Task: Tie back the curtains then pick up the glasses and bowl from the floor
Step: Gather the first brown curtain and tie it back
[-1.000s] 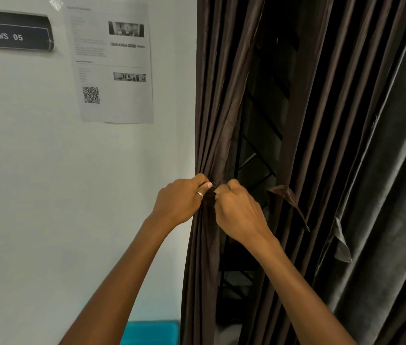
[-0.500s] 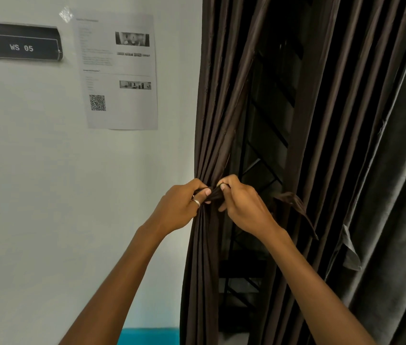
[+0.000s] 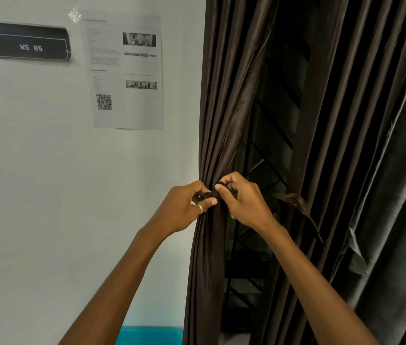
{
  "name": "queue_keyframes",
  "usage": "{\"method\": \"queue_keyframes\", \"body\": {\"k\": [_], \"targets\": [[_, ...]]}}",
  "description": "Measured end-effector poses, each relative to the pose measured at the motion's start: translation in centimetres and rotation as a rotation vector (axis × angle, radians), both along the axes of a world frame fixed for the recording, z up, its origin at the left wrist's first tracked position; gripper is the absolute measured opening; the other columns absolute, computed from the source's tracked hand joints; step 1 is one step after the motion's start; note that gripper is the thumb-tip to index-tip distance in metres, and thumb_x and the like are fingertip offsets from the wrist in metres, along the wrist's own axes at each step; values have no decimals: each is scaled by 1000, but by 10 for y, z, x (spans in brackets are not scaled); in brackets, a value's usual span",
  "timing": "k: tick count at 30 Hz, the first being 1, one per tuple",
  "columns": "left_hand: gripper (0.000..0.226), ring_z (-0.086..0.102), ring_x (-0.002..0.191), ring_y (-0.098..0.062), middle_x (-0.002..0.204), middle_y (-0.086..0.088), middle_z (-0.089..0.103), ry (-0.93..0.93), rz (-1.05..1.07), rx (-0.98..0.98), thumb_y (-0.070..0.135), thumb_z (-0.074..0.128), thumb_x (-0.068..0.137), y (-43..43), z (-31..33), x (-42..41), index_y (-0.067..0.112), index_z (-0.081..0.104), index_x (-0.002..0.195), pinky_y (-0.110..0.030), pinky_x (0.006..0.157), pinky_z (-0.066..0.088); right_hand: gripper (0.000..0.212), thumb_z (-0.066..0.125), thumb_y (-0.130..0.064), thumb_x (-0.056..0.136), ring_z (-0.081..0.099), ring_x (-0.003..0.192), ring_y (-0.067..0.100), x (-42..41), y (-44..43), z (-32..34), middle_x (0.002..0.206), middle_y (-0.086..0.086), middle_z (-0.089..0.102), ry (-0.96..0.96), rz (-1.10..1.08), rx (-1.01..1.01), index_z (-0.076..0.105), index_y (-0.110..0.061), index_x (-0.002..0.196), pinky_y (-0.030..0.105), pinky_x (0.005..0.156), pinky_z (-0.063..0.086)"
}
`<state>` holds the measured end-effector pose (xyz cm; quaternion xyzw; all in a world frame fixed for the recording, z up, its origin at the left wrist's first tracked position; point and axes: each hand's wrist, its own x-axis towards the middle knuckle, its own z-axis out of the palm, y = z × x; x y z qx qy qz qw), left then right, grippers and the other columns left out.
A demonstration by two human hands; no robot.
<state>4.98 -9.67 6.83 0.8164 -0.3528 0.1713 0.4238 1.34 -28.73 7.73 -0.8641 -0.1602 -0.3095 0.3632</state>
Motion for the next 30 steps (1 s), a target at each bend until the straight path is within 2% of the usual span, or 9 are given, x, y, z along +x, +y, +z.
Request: {"method": "queue_keyframes", "body": {"k": [3, 6, 9, 15, 18, 21, 23, 27, 30], "targets": [[15, 65, 72, -9, 81, 11, 69, -220, 92, 45, 39, 70, 91, -3, -3, -5, 26, 64, 94, -24, 64, 53, 13, 65, -31, 99, 60, 41, 9, -1, 3, 4, 67, 0, 67, 29, -15, 76, 52, -28, 99, 19, 40, 47], [7, 62, 68, -16, 88, 2, 70, -664, 227, 101, 24, 67, 94, -5, -8, -12, 17, 67, 94, -31, 53, 52, 20, 71, -29, 96, 59, 41, 12, 0, 4, 9, 65, 4, 66, 87, -33, 174, 51, -27, 97, 20, 42, 46], [12, 61, 80, -18, 103, -4, 69, -985, 339, 205, 15, 58, 99, -10, -13, -18, 11, 68, 96, -22, 50, 45, 26, 75, -26, 92, 55, 40, 13, 0, 4, 15, 56, 1, 61, 168, -9, 276, 50, -21, 100, 22, 41, 44], [12, 67, 84, -21, 107, -10, 73, -1204, 390, 380, 8, 61, 99, -16, -16, -25, 9, 71, 95, -27, 52, 49, 33, 78, -18, 89, 41, 37, 13, -4, -1, 23, 49, -6, 47, 337, 97, 487, 46, -15, 98, 28, 38, 35], [10, 63, 72, -18, 99, -11, 73, -1132, 403, 355, 9, 63, 98, -22, -17, -32, 8, 70, 90, -25, 47, 46, 25, 71, -23, 95, 44, 38, 13, -7, 0, 23, 52, -5, 50, 331, 80, 500, 48, -16, 96, 27, 39, 37], [6, 50, 55, -15, 76, -7, 64, -932, 354, 299, 11, 71, 91, -23, -13, -37, 9, 66, 87, -24, 41, 36, 20, 59, -35, 102, 59, 44, 13, -13, -1, 21, 65, -1, 62, 309, 19, 475, 53, -17, 98, 27, 47, 49], [10, 47, 52, -16, 69, -2, 58, -701, 301, 306, 17, 68, 91, -22, -7, -35, 13, 59, 89, -26, 42, 34, 25, 54, -40, 104, 68, 54, 16, -16, -4, 19, 79, 4, 69, 324, 30, 521, 55, -15, 103, 27, 53, 57], [17, 59, 57, -21, 70, 1, 61, -154, 87, 211, 26, 57, 99, -18, 8, -22, 23, 45, 87, -36, 50, 46, 20, 57, -35, 103, 74, 70, 22, -23, -4, 9, 94, 9, 71, 239, 15, 612, 58, -15, 105, 33, 65, 62], [29, 64, 54, -6, 67, 4, 56, -11, -13, 163, 25, 55, 102, -17, 19, -18, 31, 37, 80, -13, 42, 43, 14, 62, -32, 101, 74, 71, 17, -33, 3, -7, 80, 2, 72, 96, -83, 544, 63, -19, 95, 32, 65, 62]]}}
